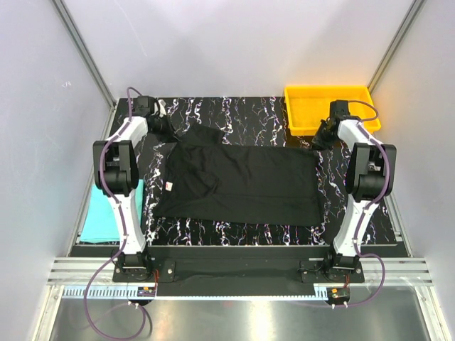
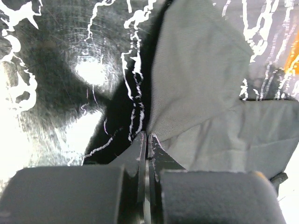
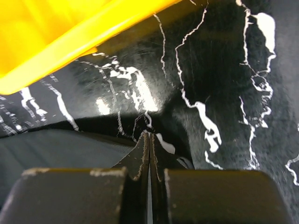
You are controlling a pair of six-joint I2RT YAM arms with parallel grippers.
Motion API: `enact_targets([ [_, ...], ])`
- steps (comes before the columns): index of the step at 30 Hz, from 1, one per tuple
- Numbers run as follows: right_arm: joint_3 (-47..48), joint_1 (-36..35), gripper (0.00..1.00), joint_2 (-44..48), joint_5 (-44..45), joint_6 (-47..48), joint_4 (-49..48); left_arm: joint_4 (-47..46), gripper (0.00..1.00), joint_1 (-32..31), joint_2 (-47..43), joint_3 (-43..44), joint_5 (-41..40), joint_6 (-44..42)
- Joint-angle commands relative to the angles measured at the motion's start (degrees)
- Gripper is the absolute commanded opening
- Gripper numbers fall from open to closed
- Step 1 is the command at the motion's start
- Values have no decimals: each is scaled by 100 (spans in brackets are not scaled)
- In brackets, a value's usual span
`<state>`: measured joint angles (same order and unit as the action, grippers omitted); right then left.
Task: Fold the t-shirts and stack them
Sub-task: Fold the tshirt
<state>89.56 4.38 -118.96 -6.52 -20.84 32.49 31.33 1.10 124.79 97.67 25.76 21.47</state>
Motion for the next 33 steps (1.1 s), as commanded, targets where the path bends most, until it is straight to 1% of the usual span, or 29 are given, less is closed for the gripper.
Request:
enact_targets([
  [1,-44,-34,0,452,169,-25,-6,-294,0,-22,-394,-81,-71,23],
  [7,-88,-34,0,593,81,-131,55,-365,0,-31,-561,-116,-27,138],
  [15,-438,-34,0,1111,230,-306,346,-365,0,-31,-1185,-801,-291,59],
  [27,-1027,-34,0,1673,284,-315,539,-356,0,-31,-1949,-1496,-387,-55],
  [33,-1379,-34,0,2078,336,-315,635,-338,0,-40,-2336,-2032,-484,-117],
])
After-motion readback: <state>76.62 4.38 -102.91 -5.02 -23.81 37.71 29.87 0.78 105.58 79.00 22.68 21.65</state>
